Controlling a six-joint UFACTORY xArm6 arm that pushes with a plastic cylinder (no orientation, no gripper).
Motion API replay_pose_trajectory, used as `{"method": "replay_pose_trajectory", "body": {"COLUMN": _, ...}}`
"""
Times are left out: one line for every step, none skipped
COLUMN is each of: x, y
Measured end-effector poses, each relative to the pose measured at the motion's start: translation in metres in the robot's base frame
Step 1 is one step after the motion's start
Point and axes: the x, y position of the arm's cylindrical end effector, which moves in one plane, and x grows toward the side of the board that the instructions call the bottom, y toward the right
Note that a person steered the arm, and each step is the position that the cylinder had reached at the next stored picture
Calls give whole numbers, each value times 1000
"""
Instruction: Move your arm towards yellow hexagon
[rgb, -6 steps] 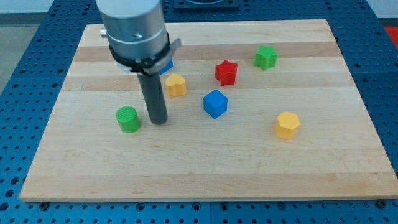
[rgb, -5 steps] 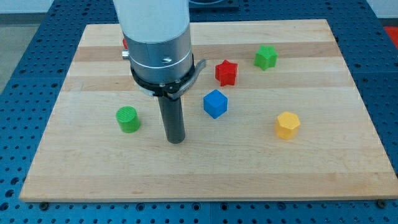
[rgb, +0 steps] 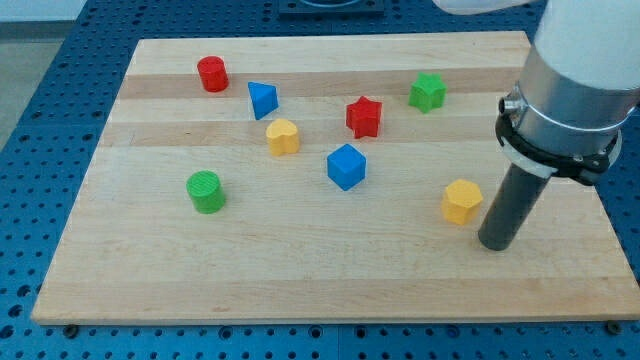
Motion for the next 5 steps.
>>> {"method": "replay_pose_trajectory", "body": {"x": -22, "y": 23}}
{"method": "replay_pose_trajectory", "body": {"x": -32, "y": 32}}
{"method": "replay_pose_trajectory", "body": {"x": -39, "y": 32}}
{"method": "replay_pose_trajectory", "body": {"x": -48, "y": 32}}
{"method": "replay_pose_trajectory", "body": {"x": -48, "y": 31}}
